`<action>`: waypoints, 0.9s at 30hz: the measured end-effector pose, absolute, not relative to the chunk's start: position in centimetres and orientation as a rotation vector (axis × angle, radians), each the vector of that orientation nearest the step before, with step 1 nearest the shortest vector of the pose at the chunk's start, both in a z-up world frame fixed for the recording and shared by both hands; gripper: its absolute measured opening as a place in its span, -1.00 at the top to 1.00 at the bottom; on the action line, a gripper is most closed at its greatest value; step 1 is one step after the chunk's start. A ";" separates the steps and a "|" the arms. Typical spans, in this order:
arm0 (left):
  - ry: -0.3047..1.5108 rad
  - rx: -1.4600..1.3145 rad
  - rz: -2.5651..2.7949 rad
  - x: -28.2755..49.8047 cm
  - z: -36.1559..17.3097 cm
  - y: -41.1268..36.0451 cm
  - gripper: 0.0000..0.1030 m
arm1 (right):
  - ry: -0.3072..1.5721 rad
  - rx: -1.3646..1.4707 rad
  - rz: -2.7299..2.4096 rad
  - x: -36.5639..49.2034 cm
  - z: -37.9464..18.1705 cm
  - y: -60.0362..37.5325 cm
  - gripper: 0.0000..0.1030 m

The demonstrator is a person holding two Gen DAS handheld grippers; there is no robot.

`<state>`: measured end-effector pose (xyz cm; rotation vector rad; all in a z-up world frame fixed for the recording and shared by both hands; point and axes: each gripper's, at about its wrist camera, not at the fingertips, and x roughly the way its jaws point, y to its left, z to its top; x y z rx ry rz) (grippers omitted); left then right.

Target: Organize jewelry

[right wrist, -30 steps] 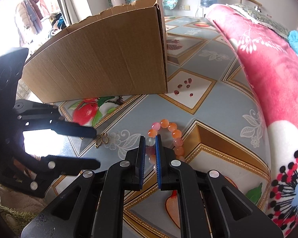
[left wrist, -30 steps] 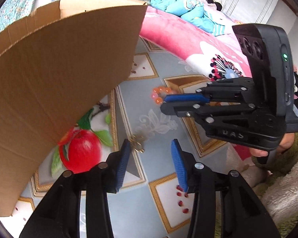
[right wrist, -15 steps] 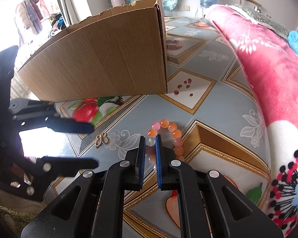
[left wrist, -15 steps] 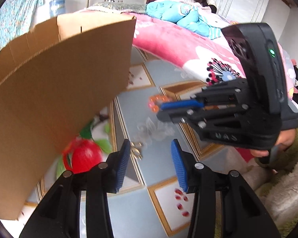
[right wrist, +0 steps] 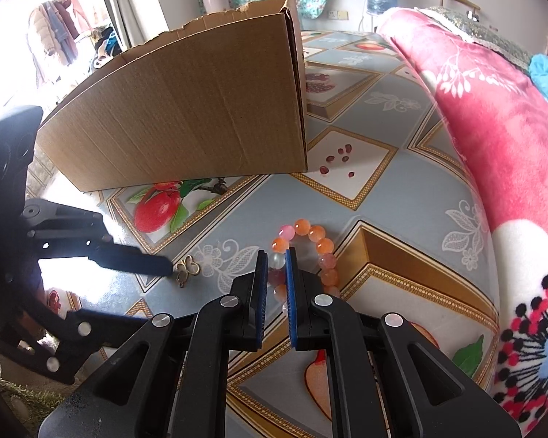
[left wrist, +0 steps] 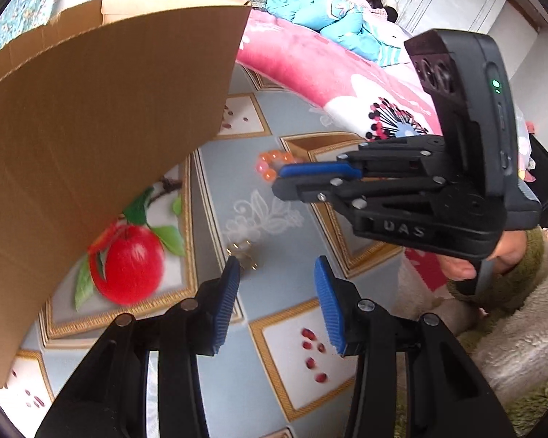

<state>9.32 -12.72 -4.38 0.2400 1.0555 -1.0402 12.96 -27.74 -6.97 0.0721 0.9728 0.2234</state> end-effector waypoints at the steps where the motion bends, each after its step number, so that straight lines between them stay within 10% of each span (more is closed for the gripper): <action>1: 1.051 0.243 -1.034 9.2 -4.3 -12.7 0.20 | 0.972 0.072 0.223 13.0 -7.0 -27.7 0.86; 19: 0.877 0.599 -1.067 9.8 -4.7 -14.1 0.24 | 0.970 0.080 0.223 12.9 -7.0 -27.5 0.86; 27: 0.857 0.645 -1.124 9.8 -4.6 -14.5 0.58 | 0.969 0.080 0.222 12.8 -7.0 -27.5 0.86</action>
